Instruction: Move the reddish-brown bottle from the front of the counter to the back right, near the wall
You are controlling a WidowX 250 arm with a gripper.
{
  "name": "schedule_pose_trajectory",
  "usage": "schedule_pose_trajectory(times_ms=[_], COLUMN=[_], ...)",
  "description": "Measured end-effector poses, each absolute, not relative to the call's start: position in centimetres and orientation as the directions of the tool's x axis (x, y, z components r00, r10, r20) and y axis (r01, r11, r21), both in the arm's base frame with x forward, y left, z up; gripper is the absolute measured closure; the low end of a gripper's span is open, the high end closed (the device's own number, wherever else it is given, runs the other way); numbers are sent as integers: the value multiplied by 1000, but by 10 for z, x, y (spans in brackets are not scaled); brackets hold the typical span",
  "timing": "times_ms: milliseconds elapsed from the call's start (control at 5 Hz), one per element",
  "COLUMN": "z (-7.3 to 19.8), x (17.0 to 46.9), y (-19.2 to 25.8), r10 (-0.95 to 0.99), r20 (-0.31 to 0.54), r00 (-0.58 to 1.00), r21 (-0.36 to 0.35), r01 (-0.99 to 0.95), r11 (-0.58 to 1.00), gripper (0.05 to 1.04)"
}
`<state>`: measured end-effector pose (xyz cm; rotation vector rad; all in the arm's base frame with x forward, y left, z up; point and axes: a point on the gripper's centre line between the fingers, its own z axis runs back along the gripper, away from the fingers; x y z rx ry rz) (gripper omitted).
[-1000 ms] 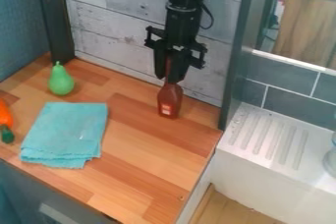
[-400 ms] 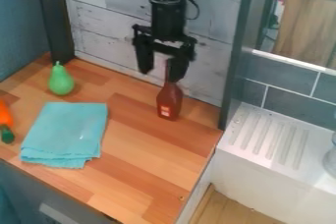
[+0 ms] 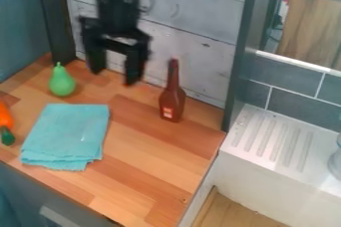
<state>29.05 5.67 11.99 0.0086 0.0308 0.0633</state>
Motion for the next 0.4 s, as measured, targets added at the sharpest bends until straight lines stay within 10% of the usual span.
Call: schedule_pose_trajectory(times_ms=[400], z=[110], x=[240], y=[100], r10=[134], r20=[-66], r00=[989], r21=[20], r01=[-133], r11=[991], gripper=[83])
